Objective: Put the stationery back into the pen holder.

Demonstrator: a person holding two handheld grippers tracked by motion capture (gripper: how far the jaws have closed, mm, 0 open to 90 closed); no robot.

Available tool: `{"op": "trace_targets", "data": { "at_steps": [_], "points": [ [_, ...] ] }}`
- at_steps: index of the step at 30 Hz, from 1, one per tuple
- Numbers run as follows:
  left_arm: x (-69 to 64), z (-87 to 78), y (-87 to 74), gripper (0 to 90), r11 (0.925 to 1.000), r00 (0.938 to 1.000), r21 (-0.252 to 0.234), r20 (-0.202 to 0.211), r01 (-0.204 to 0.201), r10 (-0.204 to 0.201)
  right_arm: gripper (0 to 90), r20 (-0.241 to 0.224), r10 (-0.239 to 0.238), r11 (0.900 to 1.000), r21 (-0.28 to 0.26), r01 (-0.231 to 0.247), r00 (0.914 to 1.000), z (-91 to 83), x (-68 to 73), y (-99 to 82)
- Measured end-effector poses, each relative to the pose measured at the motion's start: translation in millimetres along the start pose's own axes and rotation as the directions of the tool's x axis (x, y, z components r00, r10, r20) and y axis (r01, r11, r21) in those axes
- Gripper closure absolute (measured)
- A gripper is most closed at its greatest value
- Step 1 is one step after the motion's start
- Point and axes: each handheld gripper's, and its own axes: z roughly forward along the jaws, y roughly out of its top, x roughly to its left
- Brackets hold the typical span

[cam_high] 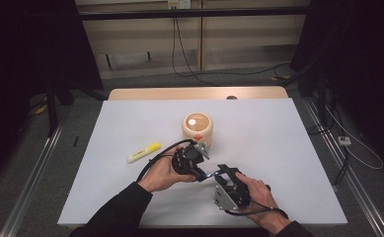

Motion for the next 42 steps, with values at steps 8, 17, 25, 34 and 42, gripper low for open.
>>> {"op": "trace_targets", "data": {
  "at_steps": [8,17,25,34,42],
  "points": [
    [-1.9,4.5,1.5,80.0,1.0000,0.9999,0.000,0.012,0.008,-0.008,68.8,-0.034,-0.041,0.9990,-0.022,0.040,0.9986,0.6,4.5,1.8],
    [-0.2,7.7,1.1,79.9,0.9999,0.9997,-0.011,0.023,0.013,-0.013,75.0,-0.036,-0.097,0.9951,-0.024,0.096,0.9947,0.4,5.5,0.0],
    [1.5,1.8,-2.1,78.1,0.9962,0.9987,-0.077,0.030,0.042,-0.040,80.9,-0.055,-0.091,0.9954,-0.036,0.089,0.9943,-1.1,5.5,-2.0],
    [4.8,-1.3,-12.5,45.3,0.9867,0.9947,-0.132,-0.028,0.095,-0.099,81.0,-0.088,-0.007,0.9989,-0.046,0.003,0.9961,-3.2,-2.6,-5.9],
    [4.9,-8.8,-32.6,21.1,0.9739,0.9871,-0.193,-0.081,0.120,-0.138,81.0,-0.119,0.162,0.9856,-0.030,-0.166,0.9797,-3.1,-14.0,-12.5]
  ]
}}
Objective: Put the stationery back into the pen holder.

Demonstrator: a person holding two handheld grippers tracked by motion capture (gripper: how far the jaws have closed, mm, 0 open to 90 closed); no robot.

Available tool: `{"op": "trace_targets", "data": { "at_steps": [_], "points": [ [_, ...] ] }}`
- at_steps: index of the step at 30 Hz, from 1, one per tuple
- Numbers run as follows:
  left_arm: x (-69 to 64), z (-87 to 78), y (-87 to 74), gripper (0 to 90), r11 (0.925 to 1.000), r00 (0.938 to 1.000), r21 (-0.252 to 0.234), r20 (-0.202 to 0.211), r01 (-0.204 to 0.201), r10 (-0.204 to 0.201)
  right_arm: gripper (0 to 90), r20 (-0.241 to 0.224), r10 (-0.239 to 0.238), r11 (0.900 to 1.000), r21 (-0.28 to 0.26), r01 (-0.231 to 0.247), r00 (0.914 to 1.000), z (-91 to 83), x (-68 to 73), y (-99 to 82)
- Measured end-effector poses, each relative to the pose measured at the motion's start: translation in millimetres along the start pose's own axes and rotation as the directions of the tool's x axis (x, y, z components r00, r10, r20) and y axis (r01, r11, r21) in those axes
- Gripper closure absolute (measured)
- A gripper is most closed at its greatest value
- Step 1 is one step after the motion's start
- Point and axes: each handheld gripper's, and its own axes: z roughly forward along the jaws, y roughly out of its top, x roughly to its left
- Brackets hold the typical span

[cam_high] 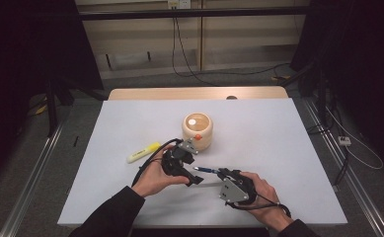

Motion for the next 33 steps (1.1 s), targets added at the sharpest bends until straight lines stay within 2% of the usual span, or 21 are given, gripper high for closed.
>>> {"op": "trace_targets", "data": {
  "at_steps": [4,6,7,8,12,15,17,20,24,25,26,29,31,32,33],
  "points": [
    [2.0,-4.2,-9.2,12.4,0.9989,0.9993,-0.031,-0.011,0.036,-0.036,81.0,-0.020,0.085,0.9962,-0.014,-0.086,0.9962,-0.6,-3.0,-0.6],
    [3.6,-6.4,-14.4,11.4,0.9976,0.9979,-0.042,-0.030,0.056,-0.057,81.0,-0.029,0.101,0.9946,-0.020,-0.102,0.9944,-1.3,-5.8,-0.9],
    [5.2,-7.0,-16.9,10.5,0.9969,0.9971,-0.044,-0.037,0.065,-0.066,81.0,-0.029,0.125,0.9918,-0.021,-0.126,0.9917,-1.5,-6.1,-0.9],
    [6.9,-8.1,-19.4,9.2,0.9973,0.9962,-0.035,-0.056,0.064,-0.066,80.9,-0.029,0.131,0.9910,-0.023,-0.132,0.9909,-1.3,-7.6,-1.3],
    [10.5,-10.8,-29.2,7.9,0.9891,0.9899,-0.088,-0.068,0.119,-0.125,81.0,-0.038,0.174,0.9843,-0.026,-0.175,0.9841,-0.7,-12.3,-3.5],
    [13.7,-15.2,-35.4,7.4,0.9864,0.9858,-0.100,-0.093,0.130,-0.140,81.0,-0.038,0.211,0.9768,-0.029,-0.212,0.9767,-0.2,-15.4,-5.5],
    [14.9,-18.7,-39.5,6.9,0.9816,0.9833,-0.121,-0.089,0.148,-0.159,81.0,-0.040,0.237,0.9706,-0.034,-0.238,0.9707,-0.2,-17.8,-6.8],
    [13.3,-23.5,-44.8,6.8,0.9771,0.9765,-0.135,-0.118,0.164,-0.180,80.9,-0.038,0.263,0.9634,-0.042,-0.265,0.9640,-0.6,-21.2,-8.5],
    [5.3,-29.5,-48.3,6.9,0.9772,0.9771,-0.154,-0.132,0.146,-0.167,80.9,-0.036,0.297,0.9530,-0.052,-0.299,0.9542,-1.0,-25.1,-9.8],
    [2.8,-31.3,-49.3,6.9,0.9783,0.9742,-0.152,-0.155,0.141,-0.164,80.9,-0.035,0.300,0.9520,-0.055,-0.301,0.9534,-1.2,-26.3,-9.8],
    [2.4,-32.5,-51.1,6.9,0.9768,0.9773,-0.162,-0.135,0.140,-0.163,80.9,-0.033,0.310,0.9486,-0.057,-0.311,0.9502,-1.5,-27.6,-9.6],
    [-1.3,-38.1,-58.9,6.8,0.9735,0.9760,-0.183,-0.143,0.138,-0.165,80.9,-0.032,0.345,0.9350,-0.076,-0.346,0.9381,-2.5,-32.7,-9.3],
    [-3.6,-43.2,-66.4,6.4,0.9712,0.9748,-0.197,-0.151,0.133,-0.164,80.9,-0.035,0.374,0.9228,-0.088,-0.375,0.9270,-3.2,-36.3,-9.7],
    [-4.8,-46.0,-70.5,6.1,0.9706,0.9712,-0.203,-0.172,0.129,-0.165,80.9,-0.036,0.390,0.9153,-0.094,-0.392,0.9201,-3.3,-37.9,-10.2],
    [-4.2,-48.6,-75.2,6.1,0.9675,0.9723,-0.217,-0.164,0.129,-0.167,80.9,-0.038,0.407,0.9075,-0.098,-0.408,0.9128,-3.5,-39.6,-10.9]
  ]
}}
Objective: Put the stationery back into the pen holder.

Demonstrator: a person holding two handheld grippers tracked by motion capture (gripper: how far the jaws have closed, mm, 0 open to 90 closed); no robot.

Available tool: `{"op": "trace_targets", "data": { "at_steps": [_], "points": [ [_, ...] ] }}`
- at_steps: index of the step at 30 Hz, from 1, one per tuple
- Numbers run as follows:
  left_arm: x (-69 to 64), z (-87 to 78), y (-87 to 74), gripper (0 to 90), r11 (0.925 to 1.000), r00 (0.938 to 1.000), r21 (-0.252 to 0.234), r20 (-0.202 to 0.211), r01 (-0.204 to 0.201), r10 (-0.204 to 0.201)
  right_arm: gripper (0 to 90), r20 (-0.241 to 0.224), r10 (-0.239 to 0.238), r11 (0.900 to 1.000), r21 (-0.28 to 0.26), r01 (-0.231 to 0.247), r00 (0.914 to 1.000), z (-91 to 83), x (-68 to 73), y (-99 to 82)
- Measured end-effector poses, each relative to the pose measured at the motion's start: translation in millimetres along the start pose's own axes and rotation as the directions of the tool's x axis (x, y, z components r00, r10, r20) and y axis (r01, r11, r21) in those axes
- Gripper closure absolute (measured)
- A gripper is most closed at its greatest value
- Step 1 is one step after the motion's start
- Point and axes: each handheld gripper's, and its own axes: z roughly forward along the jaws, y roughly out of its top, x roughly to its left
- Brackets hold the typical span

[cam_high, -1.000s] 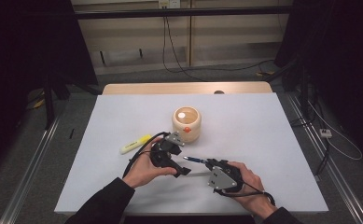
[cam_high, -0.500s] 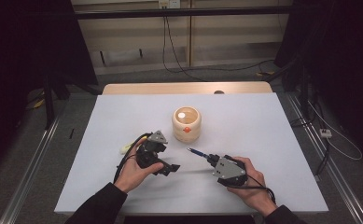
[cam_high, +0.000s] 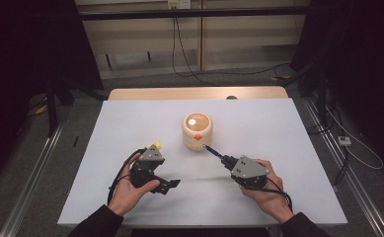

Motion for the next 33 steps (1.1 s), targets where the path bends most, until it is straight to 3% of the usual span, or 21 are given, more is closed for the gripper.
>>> {"op": "trace_targets", "data": {
  "at_steps": [6,12,16,23,33],
  "points": [
    [13.1,-18.5,-19.5,5.7,0.9980,0.9978,-0.031,-0.035,0.055,-0.056,80.9,0.007,0.092,0.9952,-0.035,-0.092,0.9957,-2.0,-11.6,0.6],
    [19.0,-28.9,-37.4,5.7,0.9887,0.9919,-0.117,-0.075,0.093,-0.102,80.9,-0.004,0.140,0.9882,-0.062,-0.140,0.9901,1.7,-16.8,3.2],
    [21.3,-29.2,-50.6,5.7,0.9791,0.9847,-0.161,-0.102,0.124,-0.141,80.9,-0.010,0.173,0.9818,-0.079,-0.173,0.9850,4.0,-18.6,5.9],
    [22.7,-28.6,-56.9,5.8,0.9750,0.9823,-0.180,-0.109,0.131,-0.152,80.9,-0.016,0.250,0.9625,-0.104,-0.250,0.9681,11.1,-26.6,6.4],
    [27.1,-25.9,-58.9,5.7,0.9712,0.9797,-0.182,-0.099,0.154,-0.174,80.8,-0.011,0.288,0.9484,-0.134,-0.287,0.9575,20.7,-35.6,17.3]
  ]
}}
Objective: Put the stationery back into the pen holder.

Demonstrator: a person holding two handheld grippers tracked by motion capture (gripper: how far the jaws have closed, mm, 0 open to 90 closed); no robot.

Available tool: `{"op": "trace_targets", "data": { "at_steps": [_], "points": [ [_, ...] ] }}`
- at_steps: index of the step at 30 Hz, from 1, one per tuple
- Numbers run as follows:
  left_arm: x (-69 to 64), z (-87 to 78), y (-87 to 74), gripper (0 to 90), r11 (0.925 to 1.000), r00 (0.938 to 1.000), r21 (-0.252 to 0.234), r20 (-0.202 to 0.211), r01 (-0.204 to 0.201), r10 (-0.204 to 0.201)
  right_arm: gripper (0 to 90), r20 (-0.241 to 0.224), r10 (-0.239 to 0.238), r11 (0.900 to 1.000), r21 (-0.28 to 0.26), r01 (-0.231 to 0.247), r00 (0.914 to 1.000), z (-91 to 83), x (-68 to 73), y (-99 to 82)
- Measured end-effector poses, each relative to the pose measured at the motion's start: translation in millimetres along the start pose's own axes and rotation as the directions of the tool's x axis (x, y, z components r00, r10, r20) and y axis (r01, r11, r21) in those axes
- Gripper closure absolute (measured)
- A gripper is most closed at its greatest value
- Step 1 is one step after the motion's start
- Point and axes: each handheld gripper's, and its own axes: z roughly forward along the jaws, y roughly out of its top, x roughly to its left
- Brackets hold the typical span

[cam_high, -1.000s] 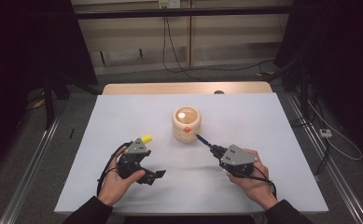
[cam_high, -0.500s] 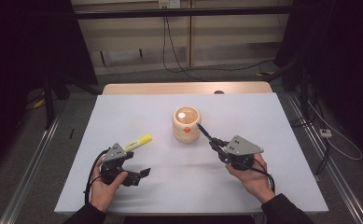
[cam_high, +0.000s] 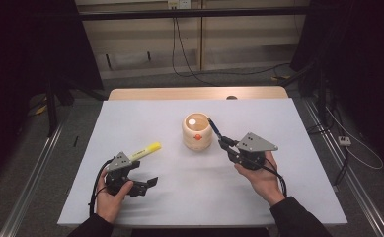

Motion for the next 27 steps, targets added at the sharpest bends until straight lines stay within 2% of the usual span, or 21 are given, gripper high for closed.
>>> {"op": "trace_targets", "data": {
  "at_steps": [4,12,19,27],
  "points": [
    [0.2,1.6,-0.3,5.5,0.9999,1.0000,0.014,-0.001,-0.004,0.004,80.8,0.006,0.006,1.0000,-0.006,-0.006,1.0000,4.1,-4.0,4.4],
    [-0.7,2.7,-0.4,5.4,0.9997,0.9999,0.022,0.002,-0.010,0.010,80.8,0.013,0.063,0.9970,-0.044,-0.063,0.9979,11.5,-14.5,15.5],
    [0.0,2.4,-0.3,5.4,0.9998,1.0000,0.018,-0.003,-0.004,0.004,80.8,0.036,0.053,0.9965,-0.067,-0.050,0.9980,20.6,-17.5,27.6],
    [1.7,-0.4,0.3,5.4,1.0000,0.9999,0.000,-0.011,0.003,-0.003,80.8,0.032,0.066,0.9932,-0.098,-0.063,0.9973,31.6,-19.9,42.3]
  ]
}}
